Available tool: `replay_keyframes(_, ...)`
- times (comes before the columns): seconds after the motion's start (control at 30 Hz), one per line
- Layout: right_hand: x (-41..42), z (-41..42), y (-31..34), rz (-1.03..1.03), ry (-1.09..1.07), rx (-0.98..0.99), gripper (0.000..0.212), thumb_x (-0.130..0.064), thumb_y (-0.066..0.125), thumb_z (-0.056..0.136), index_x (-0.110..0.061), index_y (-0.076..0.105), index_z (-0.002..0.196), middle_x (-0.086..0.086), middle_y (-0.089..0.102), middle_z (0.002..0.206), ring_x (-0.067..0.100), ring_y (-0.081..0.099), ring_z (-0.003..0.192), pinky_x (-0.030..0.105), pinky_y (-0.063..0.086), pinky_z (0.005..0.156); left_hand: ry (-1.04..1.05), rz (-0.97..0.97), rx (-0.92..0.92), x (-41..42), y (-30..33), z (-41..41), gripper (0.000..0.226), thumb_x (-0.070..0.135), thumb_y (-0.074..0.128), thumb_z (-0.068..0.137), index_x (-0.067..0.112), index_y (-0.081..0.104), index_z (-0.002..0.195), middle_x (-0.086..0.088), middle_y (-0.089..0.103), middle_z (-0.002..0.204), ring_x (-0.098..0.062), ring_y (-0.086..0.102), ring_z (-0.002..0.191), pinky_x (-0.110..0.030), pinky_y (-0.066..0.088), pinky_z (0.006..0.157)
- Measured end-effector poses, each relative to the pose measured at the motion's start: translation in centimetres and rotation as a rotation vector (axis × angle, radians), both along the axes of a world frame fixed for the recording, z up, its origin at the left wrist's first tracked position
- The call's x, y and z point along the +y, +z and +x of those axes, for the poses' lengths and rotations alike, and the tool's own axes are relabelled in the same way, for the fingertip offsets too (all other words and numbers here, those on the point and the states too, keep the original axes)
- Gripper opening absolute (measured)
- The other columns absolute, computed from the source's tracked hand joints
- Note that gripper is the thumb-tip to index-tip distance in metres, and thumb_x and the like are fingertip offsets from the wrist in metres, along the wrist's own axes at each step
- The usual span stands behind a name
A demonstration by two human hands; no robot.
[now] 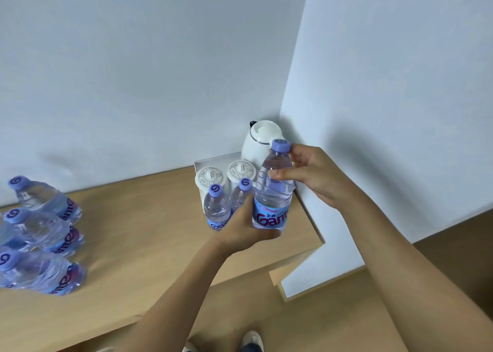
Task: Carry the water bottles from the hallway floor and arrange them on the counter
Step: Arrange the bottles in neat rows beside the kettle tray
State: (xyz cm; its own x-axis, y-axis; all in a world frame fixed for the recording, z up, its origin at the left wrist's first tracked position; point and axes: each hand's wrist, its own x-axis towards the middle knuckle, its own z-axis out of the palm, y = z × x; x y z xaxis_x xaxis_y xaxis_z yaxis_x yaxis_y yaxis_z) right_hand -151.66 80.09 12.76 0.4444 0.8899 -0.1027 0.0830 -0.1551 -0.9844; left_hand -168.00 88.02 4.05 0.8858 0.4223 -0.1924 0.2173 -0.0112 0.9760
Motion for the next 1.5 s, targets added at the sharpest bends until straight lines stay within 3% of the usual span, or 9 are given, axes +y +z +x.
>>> replay_keyframes(0.2, -3.3, 2.2, -3.3, -0.069, -0.055, 0.048, 0.039, 0.002, 0.075, 0.080, -0.013, 0.067, 0.115, 0.004, 0.074, 0.110, 0.013, 0.069, 0.103, 0.022, 0.053, 0.089, -0.064, -0.042, 0.067, -2.0, -3.9, 2.9, 0.075, 0.000, 0.081, 0.071, 0.017, 0.041, 0.133, -0.001, 0.063, 0.121, -0.014, 0.063, 0.110, -0.033, 0.056, 0.090)
replay_keyframes(0.47, -5.4, 3.6, -7.7, -0.206, -0.099, -0.109, 0.035, -0.004, 0.080, 0.077, -0.010, 0.066, 0.109, 0.012, 0.072, 0.108, 0.032, 0.066, 0.106, 0.044, 0.051, 0.098, 0.034, 0.009, 0.076, -4.1, -9.3, 6.4, 0.078, -0.009, 0.083, 0.062, 0.020, 0.046, 0.124, 0.012, 0.062, 0.110, 0.013, 0.060, 0.094, -0.008, 0.048, 0.074)
replay_keyframes(0.57, -5.6, 3.7, -9.3, -0.247, -0.123, -0.151, 0.035, -0.006, 0.080, 0.076, -0.013, 0.065, 0.107, 0.013, 0.071, 0.107, 0.036, 0.063, 0.105, 0.048, 0.051, 0.096, 0.112, 0.019, 0.070, -4.9, -11.1, 7.5, 0.075, -0.011, 0.083, 0.060, 0.020, 0.050, 0.120, 0.006, 0.063, 0.110, -0.001, 0.062, 0.097, -0.007, 0.046, 0.075)
replay_keyframes(0.73, -5.9, 3.9, -11.6, -0.291, -0.137, -0.206, 0.038, -0.010, 0.082, 0.075, -0.021, 0.062, 0.106, 0.003, 0.069, 0.107, 0.024, 0.061, 0.105, 0.033, 0.051, 0.087, 0.223, 0.114, 0.136, -5.8, -13.1, 8.9, 0.081, -0.006, 0.086, 0.058, 0.006, 0.050, 0.129, -0.010, 0.053, 0.126, -0.024, 0.051, 0.114, -0.025, 0.046, 0.092)
replay_keyframes(0.8, -5.9, 4.0, -12.3, -0.296, -0.157, -0.213, 0.042, -0.009, 0.082, 0.075, -0.023, 0.060, 0.108, 0.001, 0.068, 0.106, 0.022, 0.061, 0.102, 0.024, 0.050, 0.082, 0.261, 0.081, 0.144, -6.0, -13.7, 9.3, 0.079, -0.010, 0.083, 0.058, 0.006, 0.051, 0.128, -0.011, 0.054, 0.124, -0.023, 0.052, 0.109, -0.009, 0.047, 0.078)
replay_keyframes(0.9, -5.8, 4.2, -13.0, -0.287, -0.175, -0.206, 0.044, -0.009, 0.081, 0.075, -0.034, 0.060, 0.103, -0.015, 0.067, 0.097, 0.012, 0.060, 0.094, 0.014, 0.047, 0.076, 0.335, 0.007, 0.145, -6.3, -14.5, 9.9, 0.072, -0.016, 0.078, 0.059, 0.013, 0.055, 0.121, -0.011, 0.062, 0.114, -0.026, 0.058, 0.103, -0.016, 0.054, 0.066)
replay_keyframes(1.03, -5.4, 4.6, -13.7, -0.275, -0.189, -0.215, 0.046, -0.007, 0.079, 0.076, -0.041, 0.058, 0.100, -0.020, 0.067, 0.094, 0.010, 0.062, 0.094, 0.026, 0.054, 0.086, 0.433, 0.024, 0.183, -6.5, -15.2, 10.9, 0.061, -0.010, 0.079, 0.062, 0.012, 0.057, 0.115, -0.009, 0.065, 0.108, -0.025, 0.063, 0.097, -0.039, 0.055, 0.079)
replay_keyframes(1.17, -5.1, 5.2, -14.3, -0.235, -0.209, -0.181, 0.046, -0.003, 0.077, 0.078, -0.023, 0.059, 0.116, -0.003, 0.067, 0.109, 0.019, 0.064, 0.105, 0.040, 0.053, 0.096, 0.561, 0.062, 0.244, -6.8, -15.5, 12.1, 0.049, 0.002, 0.084, 0.066, 0.004, 0.061, 0.109, -0.009, 0.063, 0.108, -0.017, 0.057, 0.088, -0.022, 0.041, 0.075)
replay_keyframes(1.5, -2.3, 7.4, -14.5, -0.284, -0.129, -0.355, 0.057, -0.004, 0.076, 0.080, -0.015, 0.054, 0.131, 0.005, 0.052, 0.130, 0.021, 0.050, 0.123, 0.042, 0.041, 0.108, 0.904, -0.178, 0.292, -7.2, -15.7, 15.9, 0.048, 0.004, 0.079, 0.074, 0.008, 0.064, 0.119, -0.005, 0.066, 0.112, -0.021, 0.062, 0.100, -0.029, 0.047, 0.088)
